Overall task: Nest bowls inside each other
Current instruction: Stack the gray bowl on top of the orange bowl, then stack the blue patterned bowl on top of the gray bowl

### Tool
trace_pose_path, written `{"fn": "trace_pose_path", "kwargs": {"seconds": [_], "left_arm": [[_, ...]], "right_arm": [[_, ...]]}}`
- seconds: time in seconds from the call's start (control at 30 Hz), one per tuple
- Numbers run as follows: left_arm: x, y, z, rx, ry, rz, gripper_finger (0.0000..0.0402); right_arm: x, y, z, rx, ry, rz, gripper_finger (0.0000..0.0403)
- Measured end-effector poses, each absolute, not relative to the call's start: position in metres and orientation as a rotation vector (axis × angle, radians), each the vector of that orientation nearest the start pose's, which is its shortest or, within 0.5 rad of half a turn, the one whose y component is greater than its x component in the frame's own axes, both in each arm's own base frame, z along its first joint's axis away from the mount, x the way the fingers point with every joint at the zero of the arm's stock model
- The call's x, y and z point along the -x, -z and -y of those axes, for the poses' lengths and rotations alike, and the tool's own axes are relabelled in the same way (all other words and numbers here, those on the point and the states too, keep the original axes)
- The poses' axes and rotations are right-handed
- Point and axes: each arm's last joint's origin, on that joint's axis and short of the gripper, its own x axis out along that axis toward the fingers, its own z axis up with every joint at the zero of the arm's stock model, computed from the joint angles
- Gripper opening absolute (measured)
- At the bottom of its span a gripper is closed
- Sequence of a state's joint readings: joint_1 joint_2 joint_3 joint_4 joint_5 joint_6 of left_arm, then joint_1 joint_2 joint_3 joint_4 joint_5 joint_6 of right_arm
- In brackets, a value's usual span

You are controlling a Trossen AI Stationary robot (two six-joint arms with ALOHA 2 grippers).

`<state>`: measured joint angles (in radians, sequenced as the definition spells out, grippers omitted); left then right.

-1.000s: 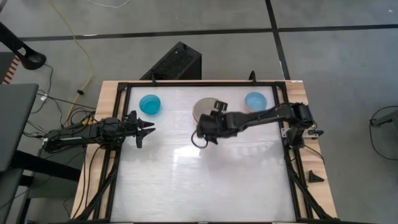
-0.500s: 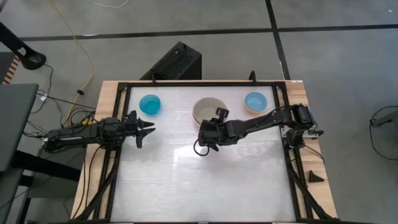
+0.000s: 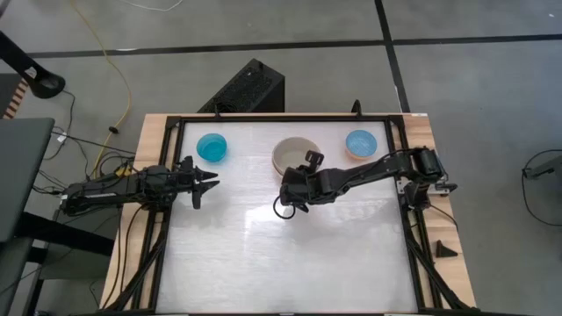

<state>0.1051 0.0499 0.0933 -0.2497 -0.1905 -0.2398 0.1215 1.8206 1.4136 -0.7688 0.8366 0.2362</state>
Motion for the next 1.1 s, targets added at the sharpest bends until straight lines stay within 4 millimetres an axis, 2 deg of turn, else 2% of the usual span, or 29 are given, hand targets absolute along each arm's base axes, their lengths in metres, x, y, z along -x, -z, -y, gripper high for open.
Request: {"fn": "trace_pose_path", "kwargs": {"seconds": [0.47, 0.7, 0.87, 0.97, 1.1], "left_arm": [[-0.092, -0.168, -0.015, 0.228, -0.318, -0.171, 0.0119], [-0.092, -0.168, -0.015, 0.228, -0.318, -0.171, 0.0119], [-0.092, -0.168, -0.015, 0.228, -0.318, -0.171, 0.0119], [-0.092, -0.168, -0.015, 0.228, -0.318, -0.17, 0.0119], [-0.092, -0.168, -0.015, 0.228, -0.318, -0.171, 0.0119]], "right_arm": [[-0.367, -0.236, -0.027, 0.298, 0.724, -0.97, 0.0026], [-0.368, -0.234, -0.021, 0.222, 0.673, -1.005, 0.0029], [-0.368, -0.235, -0.02, 0.271, 0.68, -1.009, 0.0027], [-0.364, -0.245, -0.022, 0.314, 0.68, -0.997, 0.0025], [-0.352, -0.276, -0.018, 0.313, 0.685, -0.979, 0.003]]}}
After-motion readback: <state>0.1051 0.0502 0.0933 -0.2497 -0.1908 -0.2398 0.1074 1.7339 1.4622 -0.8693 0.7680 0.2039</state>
